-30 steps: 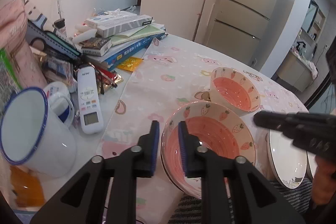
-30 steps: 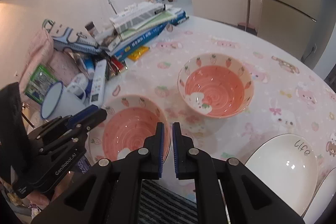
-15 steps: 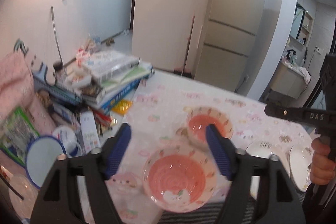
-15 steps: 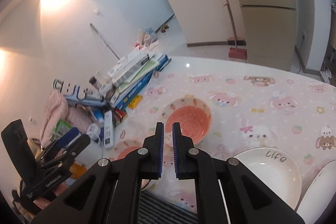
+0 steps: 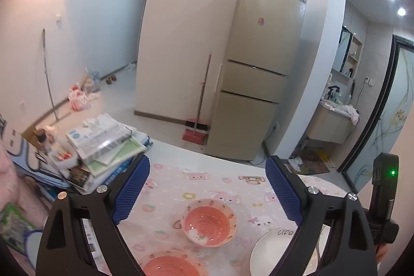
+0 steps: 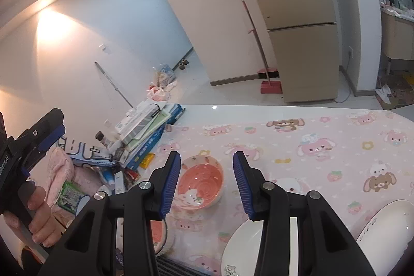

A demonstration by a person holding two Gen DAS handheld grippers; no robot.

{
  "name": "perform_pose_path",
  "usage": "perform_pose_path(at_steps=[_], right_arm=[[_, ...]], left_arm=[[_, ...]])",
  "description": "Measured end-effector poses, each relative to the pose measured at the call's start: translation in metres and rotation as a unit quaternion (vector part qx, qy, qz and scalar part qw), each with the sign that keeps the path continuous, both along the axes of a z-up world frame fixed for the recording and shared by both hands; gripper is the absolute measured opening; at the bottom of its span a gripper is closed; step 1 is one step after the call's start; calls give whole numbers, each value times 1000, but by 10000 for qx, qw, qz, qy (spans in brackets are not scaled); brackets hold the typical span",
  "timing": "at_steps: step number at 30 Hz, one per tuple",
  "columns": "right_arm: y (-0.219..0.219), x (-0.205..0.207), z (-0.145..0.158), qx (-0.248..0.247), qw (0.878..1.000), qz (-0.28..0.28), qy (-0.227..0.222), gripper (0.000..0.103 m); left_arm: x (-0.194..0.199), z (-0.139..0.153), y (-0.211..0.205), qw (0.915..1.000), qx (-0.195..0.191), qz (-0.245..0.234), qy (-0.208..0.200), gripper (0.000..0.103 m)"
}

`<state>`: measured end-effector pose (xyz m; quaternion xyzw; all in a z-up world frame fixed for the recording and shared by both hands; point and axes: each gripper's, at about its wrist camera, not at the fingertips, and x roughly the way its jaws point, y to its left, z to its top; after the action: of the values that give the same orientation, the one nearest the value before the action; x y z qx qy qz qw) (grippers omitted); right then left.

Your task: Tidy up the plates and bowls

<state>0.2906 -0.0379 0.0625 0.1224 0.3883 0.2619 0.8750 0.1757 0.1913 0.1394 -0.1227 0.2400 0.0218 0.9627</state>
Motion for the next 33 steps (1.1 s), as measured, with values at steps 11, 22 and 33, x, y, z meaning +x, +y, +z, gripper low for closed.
perform_pose_path(at_steps=[11,22,33], right_arm=[[35,21,-47,-617,9970,127,459,41],[74,34,-101,-1161,9895,208,830,32],[88,36,-133,-1172,9877,-255,1007,14]], left_arm=[[68,-115,18,9860,-351,-542,1536,82],[94,-184,29,9570,-476,-652,2785,37],[103,-206,23,9424,-770,-710,3177,11]])
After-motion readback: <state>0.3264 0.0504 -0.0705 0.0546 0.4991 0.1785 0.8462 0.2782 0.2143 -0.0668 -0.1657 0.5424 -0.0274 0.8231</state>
